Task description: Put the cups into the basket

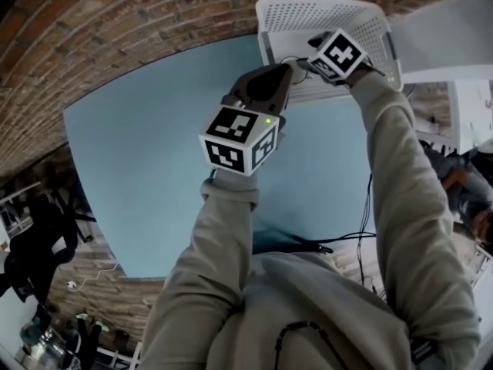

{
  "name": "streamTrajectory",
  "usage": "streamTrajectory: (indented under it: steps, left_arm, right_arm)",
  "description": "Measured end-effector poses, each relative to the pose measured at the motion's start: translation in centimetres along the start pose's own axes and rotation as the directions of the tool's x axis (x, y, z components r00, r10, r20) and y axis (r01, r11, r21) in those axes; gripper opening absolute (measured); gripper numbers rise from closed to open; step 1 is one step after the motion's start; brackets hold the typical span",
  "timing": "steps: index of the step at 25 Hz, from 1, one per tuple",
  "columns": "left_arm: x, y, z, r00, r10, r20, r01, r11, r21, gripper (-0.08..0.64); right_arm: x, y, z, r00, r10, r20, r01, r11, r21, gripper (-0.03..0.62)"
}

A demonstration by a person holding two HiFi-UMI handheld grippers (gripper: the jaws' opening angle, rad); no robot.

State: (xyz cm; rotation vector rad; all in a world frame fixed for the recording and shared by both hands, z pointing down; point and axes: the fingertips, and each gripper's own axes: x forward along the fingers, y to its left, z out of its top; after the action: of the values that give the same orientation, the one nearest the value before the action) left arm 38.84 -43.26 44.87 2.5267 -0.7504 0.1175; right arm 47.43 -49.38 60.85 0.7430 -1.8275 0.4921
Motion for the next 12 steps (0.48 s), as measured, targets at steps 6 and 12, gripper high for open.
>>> streamTrajectory:
  steps: [6, 12]
  left_arm:
    - [-1.7, -4.0, 2.3, 0.999, -0.035, 0.030, 0.033, 0.999, 0.041, -0.003]
    - [-4.6, -7.7, 3.0, 0.997, -0.059, 0.039, 0.056, 0.995, 0.083, -0.003]
  right_arm:
    - [-5.5, 0.7, 0.4, 0.995, -0.078, 0.068, 0.076, 0.996, 0.036, 0.258]
    - [-11.0, 3.8, 0.1, 0.987, -0.093, 0.134, 0.087, 0.995, 0.047, 0.229]
